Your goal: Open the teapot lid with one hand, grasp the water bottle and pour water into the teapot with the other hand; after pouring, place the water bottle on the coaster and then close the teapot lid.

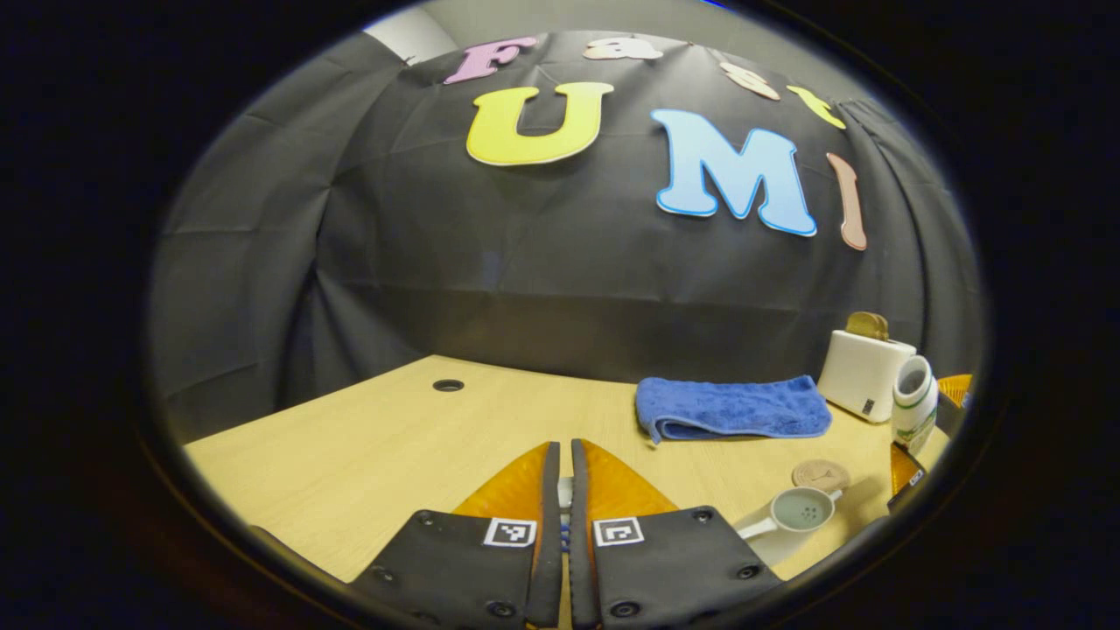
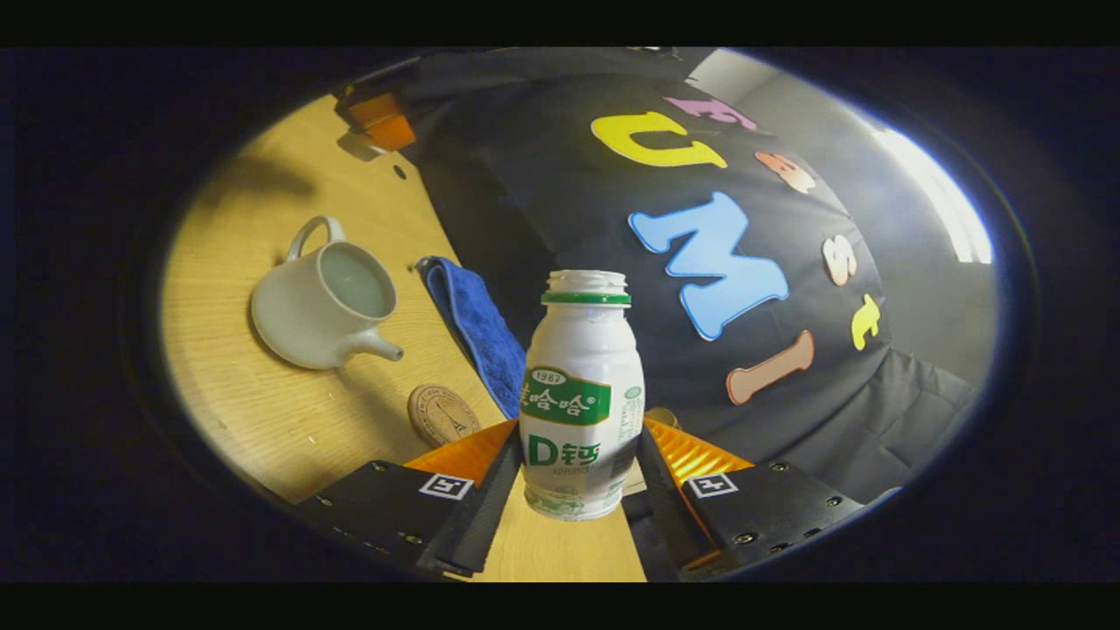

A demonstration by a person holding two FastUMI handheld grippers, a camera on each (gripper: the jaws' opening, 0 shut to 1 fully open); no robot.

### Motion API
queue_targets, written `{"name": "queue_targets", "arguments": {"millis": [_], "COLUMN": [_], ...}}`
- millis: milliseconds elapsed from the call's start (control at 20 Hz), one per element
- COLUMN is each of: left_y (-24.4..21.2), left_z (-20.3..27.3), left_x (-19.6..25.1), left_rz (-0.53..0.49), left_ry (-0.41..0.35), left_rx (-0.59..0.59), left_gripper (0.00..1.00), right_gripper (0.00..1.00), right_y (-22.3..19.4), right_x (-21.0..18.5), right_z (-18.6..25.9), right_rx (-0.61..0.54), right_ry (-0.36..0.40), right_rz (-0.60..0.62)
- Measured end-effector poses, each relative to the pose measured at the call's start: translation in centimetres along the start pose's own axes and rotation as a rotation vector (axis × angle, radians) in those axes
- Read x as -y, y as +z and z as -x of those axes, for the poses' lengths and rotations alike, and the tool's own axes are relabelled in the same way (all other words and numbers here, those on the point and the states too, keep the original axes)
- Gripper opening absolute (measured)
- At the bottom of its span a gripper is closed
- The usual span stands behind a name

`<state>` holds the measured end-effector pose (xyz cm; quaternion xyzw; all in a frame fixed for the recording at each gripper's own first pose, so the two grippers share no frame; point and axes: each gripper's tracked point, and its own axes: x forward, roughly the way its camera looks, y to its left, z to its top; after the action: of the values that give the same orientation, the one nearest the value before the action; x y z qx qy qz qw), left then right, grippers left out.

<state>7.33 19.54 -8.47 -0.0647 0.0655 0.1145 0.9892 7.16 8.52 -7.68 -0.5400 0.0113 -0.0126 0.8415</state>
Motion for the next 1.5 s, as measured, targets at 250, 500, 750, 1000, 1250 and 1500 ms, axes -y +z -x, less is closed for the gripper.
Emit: {"name": "queue_targets", "arguments": {"millis": [250, 500, 750, 1000, 1250, 1500], "left_y": [-0.2, -0.4, -0.5, -0.8, -0.7, -0.9], "left_z": [0.0, -0.1, 0.0, -0.1, 0.1, 0.0], "left_x": [-1.0, -1.1, -1.0, -1.0, -1.0, -1.0], "left_rz": [0.002, 0.003, 0.002, 0.001, 0.0, -0.003], "left_ry": [0.022, 0.029, 0.029, 0.029, 0.032, 0.033], "left_rx": [-0.006, -0.013, -0.018, -0.023, -0.025, -0.031], "left_gripper": [0.1, 0.1, 0.1, 0.1, 0.1, 0.1], "right_gripper": [0.74, 0.74, 0.74, 0.74, 0.74, 0.74], "right_y": [0.4, 1.1, 1.2, 1.2, 1.2, 1.0], "right_x": [-0.9, -1.2, -1.4, -1.4, -1.4, -1.4], "right_z": [-0.4, -0.3, -0.3, -0.2, 0.1, 0.0], "right_rx": [0.027, 0.071, 0.105, 0.136, 0.156, 0.176], "right_ry": [-0.003, -0.023, -0.031, -0.043, -0.051, -0.066], "right_rz": [0.141, 0.273, 0.369, 0.436, 0.48, 0.525]}}
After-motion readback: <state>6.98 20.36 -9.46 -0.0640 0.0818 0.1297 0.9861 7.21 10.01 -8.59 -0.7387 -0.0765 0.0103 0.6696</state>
